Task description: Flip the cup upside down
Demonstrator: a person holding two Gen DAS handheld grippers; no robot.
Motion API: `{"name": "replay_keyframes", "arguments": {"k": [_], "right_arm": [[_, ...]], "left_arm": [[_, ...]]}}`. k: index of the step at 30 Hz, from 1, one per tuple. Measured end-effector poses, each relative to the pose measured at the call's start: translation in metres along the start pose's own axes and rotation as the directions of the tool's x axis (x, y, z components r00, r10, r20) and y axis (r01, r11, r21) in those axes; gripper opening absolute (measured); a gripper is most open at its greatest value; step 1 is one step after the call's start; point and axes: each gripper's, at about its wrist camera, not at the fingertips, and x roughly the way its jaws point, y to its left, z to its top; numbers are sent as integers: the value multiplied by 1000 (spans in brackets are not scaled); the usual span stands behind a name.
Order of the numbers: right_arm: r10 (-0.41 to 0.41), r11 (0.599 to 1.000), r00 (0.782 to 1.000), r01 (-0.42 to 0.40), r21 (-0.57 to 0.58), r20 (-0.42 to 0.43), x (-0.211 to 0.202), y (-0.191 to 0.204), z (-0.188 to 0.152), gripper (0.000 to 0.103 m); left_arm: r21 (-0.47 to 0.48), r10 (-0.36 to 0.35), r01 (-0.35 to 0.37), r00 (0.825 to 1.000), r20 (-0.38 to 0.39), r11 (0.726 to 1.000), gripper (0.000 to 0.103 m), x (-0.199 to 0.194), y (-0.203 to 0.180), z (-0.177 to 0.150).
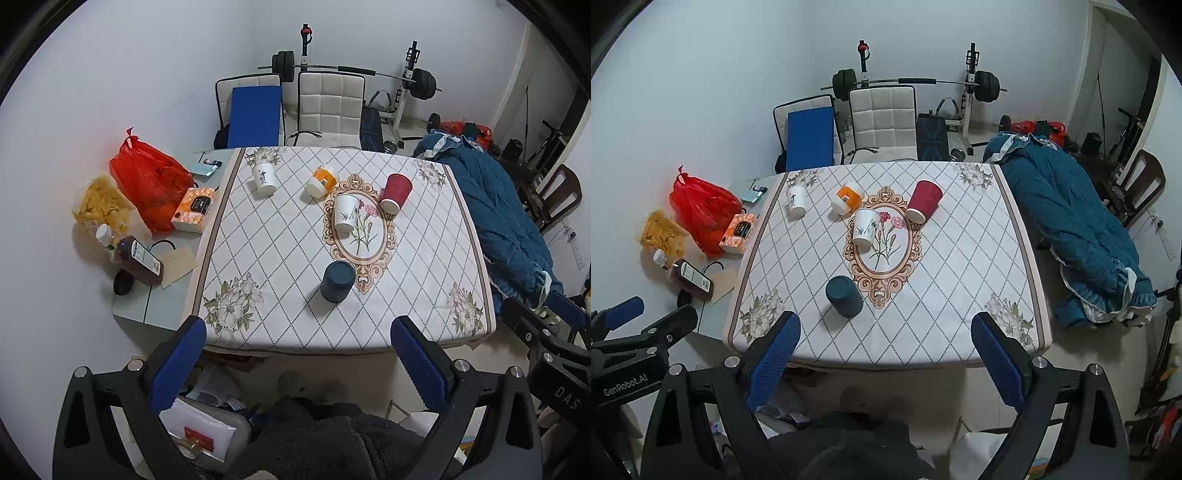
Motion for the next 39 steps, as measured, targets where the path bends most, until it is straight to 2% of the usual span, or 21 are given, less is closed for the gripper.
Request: {"name": "replay_keyframes", "arguments": {"k": [18, 39], "right_arm": [[1, 1000, 999, -1, 10, -32, -3, -1, -15, 96], [-8, 1000, 998, 8, 3, -56, 4, -6, -13, 96]], "left_arm": [[8, 13, -13, 1000, -23, 1000, 102, -3, -4, -14], [-10, 37, -38, 998, -40, 999, 102, 3, -8, -14]]}}
